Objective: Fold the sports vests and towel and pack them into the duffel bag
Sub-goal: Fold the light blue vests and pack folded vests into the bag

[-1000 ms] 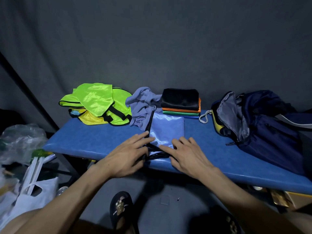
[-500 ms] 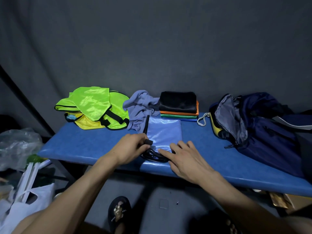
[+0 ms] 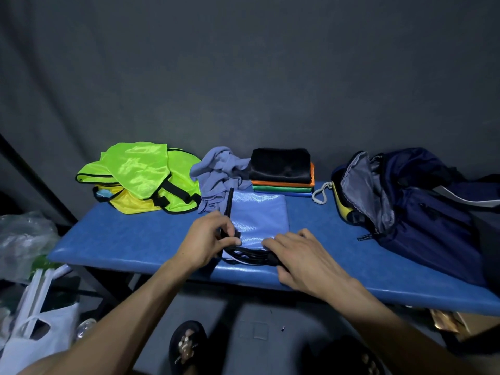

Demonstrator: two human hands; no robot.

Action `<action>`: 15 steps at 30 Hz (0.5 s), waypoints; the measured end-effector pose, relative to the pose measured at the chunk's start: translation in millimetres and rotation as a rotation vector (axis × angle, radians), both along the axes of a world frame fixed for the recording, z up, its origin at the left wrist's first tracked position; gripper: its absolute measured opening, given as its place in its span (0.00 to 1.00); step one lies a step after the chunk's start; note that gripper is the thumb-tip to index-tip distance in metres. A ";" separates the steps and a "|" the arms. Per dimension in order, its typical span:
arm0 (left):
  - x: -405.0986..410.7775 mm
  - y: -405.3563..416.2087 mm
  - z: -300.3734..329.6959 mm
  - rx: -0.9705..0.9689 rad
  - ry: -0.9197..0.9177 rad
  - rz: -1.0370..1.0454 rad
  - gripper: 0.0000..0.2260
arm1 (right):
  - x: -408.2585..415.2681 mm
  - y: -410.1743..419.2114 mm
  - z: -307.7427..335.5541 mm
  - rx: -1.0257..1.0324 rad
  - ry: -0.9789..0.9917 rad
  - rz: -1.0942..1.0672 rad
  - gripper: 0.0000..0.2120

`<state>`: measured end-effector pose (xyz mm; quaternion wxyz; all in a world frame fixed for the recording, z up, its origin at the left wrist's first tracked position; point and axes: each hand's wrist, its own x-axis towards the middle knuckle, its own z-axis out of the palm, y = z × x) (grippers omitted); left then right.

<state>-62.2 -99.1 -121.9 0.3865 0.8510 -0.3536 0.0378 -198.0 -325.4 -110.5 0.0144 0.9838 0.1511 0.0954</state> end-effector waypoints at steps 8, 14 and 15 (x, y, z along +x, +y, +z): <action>-10.1 21.5 2.9 0.254 -0.039 -0.104 0.25 | 6.4 4.9 -9.5 0.014 -0.101 -0.044 0.15; -7.9 32.3 -2.5 0.376 -0.224 -0.181 0.30 | 16.4 -0.6 -6.7 0.257 -0.003 -0.098 0.11; -6.6 30.3 -4.1 0.344 -0.244 -0.175 0.27 | 17.3 -2.9 -1.8 0.371 0.051 -0.117 0.10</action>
